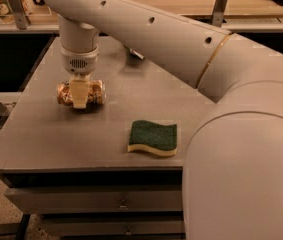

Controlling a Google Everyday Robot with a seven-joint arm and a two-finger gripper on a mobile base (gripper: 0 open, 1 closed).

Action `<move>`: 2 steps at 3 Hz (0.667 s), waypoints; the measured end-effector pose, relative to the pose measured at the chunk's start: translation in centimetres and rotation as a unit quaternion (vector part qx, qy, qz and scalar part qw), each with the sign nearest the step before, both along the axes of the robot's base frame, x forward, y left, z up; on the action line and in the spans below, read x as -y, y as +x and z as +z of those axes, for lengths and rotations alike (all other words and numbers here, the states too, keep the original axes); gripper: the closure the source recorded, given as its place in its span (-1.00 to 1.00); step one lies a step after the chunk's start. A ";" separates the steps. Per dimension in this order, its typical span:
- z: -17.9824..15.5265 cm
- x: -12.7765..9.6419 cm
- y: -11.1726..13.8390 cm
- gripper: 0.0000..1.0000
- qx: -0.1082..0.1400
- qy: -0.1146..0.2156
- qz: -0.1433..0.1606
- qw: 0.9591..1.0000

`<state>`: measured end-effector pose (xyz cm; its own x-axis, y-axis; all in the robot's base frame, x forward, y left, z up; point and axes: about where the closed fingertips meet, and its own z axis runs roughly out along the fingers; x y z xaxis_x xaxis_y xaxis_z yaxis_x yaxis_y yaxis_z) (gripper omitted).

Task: Place orange can upright

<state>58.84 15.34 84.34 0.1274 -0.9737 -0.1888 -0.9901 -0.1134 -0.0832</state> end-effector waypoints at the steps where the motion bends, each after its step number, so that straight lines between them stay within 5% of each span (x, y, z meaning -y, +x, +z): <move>1: 2.5 -0.1 -0.2 0.68 -0.016 0.081 0.010 0.997; 2: 5.8 1.9 -0.8 0.64 -0.030 0.195 0.014 0.980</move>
Offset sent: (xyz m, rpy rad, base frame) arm -0.0121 -0.0624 0.1164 0.7164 0.0924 0.0213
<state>58.04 13.47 90.12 0.1302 -0.8223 -0.5539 -0.9915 -0.1121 -0.0666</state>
